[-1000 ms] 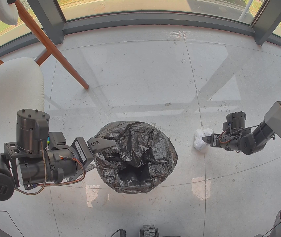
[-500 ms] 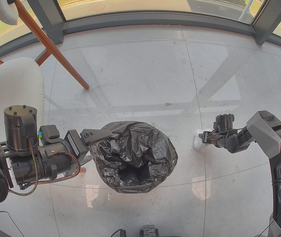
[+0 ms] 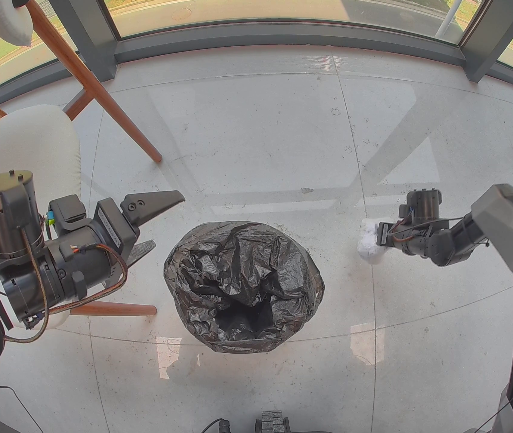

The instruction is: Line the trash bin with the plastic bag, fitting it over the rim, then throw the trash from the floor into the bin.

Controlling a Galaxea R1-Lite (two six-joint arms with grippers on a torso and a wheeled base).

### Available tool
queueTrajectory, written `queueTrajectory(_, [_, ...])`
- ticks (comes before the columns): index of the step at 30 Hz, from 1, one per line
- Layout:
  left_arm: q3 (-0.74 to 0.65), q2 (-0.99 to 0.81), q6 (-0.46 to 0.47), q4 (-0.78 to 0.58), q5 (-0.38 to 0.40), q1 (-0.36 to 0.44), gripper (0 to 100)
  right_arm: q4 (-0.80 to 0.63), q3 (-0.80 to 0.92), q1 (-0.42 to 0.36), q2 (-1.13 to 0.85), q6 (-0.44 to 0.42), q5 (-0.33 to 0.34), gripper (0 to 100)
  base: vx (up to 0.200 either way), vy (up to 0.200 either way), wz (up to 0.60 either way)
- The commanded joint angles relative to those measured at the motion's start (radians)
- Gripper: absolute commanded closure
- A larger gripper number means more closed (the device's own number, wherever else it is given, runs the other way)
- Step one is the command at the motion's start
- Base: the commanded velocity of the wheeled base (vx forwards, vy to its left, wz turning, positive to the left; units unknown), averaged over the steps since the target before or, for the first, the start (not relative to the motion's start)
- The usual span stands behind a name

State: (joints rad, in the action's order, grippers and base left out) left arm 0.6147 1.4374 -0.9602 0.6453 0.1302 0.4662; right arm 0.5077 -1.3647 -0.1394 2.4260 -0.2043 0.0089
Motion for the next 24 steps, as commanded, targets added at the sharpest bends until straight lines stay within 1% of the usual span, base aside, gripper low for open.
queueTrajectory(1, [0.007,-0.107,0.044,0.053,-0.001,-0.014,0,-0.144,0.260,-0.158,-0.647,-0.009,0.105,100,0.000,0.000,0.00])
queueTrajectory(4, [-0.004,-0.135,0.081,0.093,0.002,-0.015,0,-0.276,0.320,-0.252,-0.800,-0.041,0.151,100,0.000,0.000,0.00])
queueTrajectory(6, [-0.013,-0.140,0.101,0.151,0.005,-0.014,0,-0.321,0.342,-0.305,-0.866,-0.057,0.184,100,0.000,0.000,0.00])
queueTrajectory(8, [-0.023,-0.143,0.118,0.203,0.022,-0.015,0,-0.336,0.349,-0.365,-0.898,-0.063,0.194,100,0.000,0.000,0.00])
queueTrajectory(9, [-0.023,-0.143,0.120,0.206,0.023,-0.015,0,-0.336,0.351,-0.370,-0.898,-0.063,0.194,100,0.000,0.000,0.00])
queueTrajectory(10, [-0.021,-0.146,0.155,0.221,0.037,-0.017,0,-0.337,0.355,-0.431,-0.903,-0.063,0.192,100,0.000,0.000,0.00])
queueTrajectory(13, [-0.016,-0.146,0.215,0.223,0.039,-0.037,0,-0.337,0.368,-0.488,-0.900,-0.058,0.195,100,0.000,0.000,0.00])
queueTrajectory(16, [-0.010,-0.144,0.250,0.224,0.040,-0.063,0,-0.339,0.366,-0.545,-0.895,-0.057,0.197,100,0.000,0.000,0.00])
queueTrajectory(18, [0.008,-0.143,0.258,0.224,0.039,-0.086,0,-0.339,0.371,-0.597,-0.889,-0.058,0.197,100,0.000,0.000,0.00])
queueTrajectory(19, [0.010,-0.143,0.258,0.224,0.039,-0.087,0,-0.339,0.371,-0.600,-0.889,-0.058,0.197,100,0.000,0.000,0.00])
queueTrajectory(20, [0.030,-0.141,0.258,0.224,0.039,-0.107,0,-0.340,0.369,-0.632,-0.869,-0.058,0.195,100,0.000,0.000,0.00])
queueTrajectory(22, [0.062,-0.144,0.255,0.223,0.040,-0.113,0,-0.330,0.363,-0.657,-0.834,-0.052,0.194,100,0.000,0.000,0.00])
queueTrajectory(24, [0.074,-0.144,0.253,0.223,0.040,-0.113,0,-0.325,0.357,-0.660,-0.817,-0.052,0.194,100,0.000,0.000,0.00])
